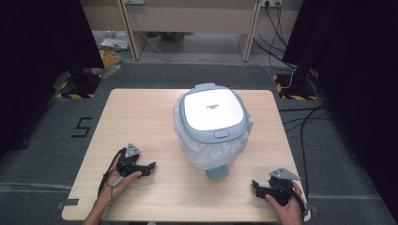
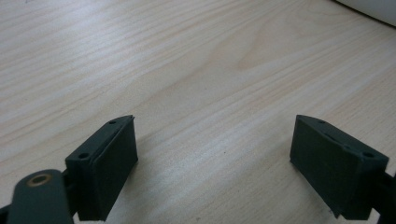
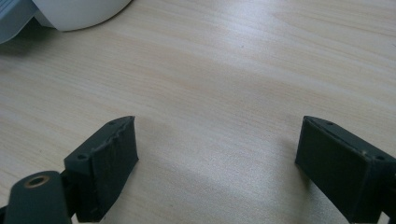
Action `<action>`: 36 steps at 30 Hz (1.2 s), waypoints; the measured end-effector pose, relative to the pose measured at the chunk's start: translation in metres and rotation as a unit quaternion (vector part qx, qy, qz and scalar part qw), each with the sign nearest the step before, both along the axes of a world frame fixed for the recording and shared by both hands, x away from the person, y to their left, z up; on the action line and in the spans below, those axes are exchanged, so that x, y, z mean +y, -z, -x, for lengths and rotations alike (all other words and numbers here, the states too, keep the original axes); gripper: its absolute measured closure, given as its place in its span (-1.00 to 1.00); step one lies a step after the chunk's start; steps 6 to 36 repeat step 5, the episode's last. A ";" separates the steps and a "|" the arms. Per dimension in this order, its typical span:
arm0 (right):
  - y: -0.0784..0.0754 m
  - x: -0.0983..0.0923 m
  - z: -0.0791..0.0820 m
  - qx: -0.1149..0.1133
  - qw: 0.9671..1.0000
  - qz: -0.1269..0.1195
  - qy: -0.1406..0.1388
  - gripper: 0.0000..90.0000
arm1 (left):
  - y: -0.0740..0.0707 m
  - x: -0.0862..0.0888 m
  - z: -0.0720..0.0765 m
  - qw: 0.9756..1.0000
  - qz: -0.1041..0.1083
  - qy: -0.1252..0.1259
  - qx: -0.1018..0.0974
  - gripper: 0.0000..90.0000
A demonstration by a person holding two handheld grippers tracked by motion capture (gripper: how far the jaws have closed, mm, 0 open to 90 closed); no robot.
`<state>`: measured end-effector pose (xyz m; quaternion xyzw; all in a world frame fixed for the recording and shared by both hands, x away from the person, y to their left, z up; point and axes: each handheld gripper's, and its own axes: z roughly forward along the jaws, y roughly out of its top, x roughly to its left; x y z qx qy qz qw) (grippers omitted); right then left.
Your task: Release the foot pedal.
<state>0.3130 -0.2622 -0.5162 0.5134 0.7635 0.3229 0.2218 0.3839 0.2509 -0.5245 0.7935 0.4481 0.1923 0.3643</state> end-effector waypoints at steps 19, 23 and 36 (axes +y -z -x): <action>0.000 0.000 0.000 0.000 1.000 0.000 0.000 -0.71 | 0.000 0.000 0.000 1.000 0.000 0.000 0.000 -0.69; 0.000 0.000 0.000 0.000 1.000 0.000 0.000 -0.71 | 0.000 0.000 0.000 1.000 0.000 0.000 0.000 -0.69; 0.000 0.000 0.000 0.000 1.000 0.000 0.000 -0.71 | 0.000 0.000 0.000 1.000 0.000 0.000 0.000 -0.69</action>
